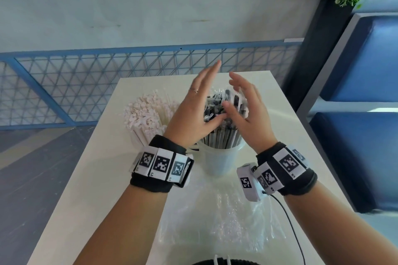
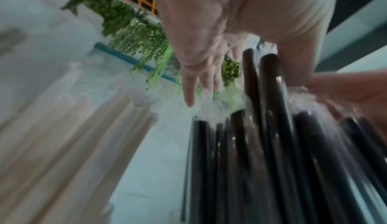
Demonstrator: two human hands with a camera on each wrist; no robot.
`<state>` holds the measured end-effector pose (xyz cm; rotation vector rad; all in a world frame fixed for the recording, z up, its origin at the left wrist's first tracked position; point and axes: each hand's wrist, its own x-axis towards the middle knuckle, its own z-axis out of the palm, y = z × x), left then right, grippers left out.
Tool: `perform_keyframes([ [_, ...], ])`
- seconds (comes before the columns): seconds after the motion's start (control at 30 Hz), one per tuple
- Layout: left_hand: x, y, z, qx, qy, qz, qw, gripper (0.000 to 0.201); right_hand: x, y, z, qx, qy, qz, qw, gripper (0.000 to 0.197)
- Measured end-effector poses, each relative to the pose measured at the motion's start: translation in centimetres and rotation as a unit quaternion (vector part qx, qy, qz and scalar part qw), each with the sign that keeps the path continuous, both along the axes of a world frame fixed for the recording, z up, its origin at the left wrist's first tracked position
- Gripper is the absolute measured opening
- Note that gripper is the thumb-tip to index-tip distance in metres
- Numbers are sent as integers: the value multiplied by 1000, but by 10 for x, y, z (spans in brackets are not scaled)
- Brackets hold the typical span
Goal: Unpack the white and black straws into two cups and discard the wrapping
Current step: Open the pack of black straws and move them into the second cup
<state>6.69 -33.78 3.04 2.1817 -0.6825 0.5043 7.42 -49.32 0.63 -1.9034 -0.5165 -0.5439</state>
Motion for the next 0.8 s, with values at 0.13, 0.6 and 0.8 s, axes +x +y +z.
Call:
perform_keyframes([
  [0.13,0,-3,-19,94,-47,57,993,58,0,4,-12,-122,40,-4,992,43],
  [0.6,12,-6,-27,154,132,106,973,52,2,5,-15,-250,112,-51,960,52],
  [0.8,0,3,-23,-123,219,37,967,80,0,-4,-18,-70,45,-45,995,77],
])
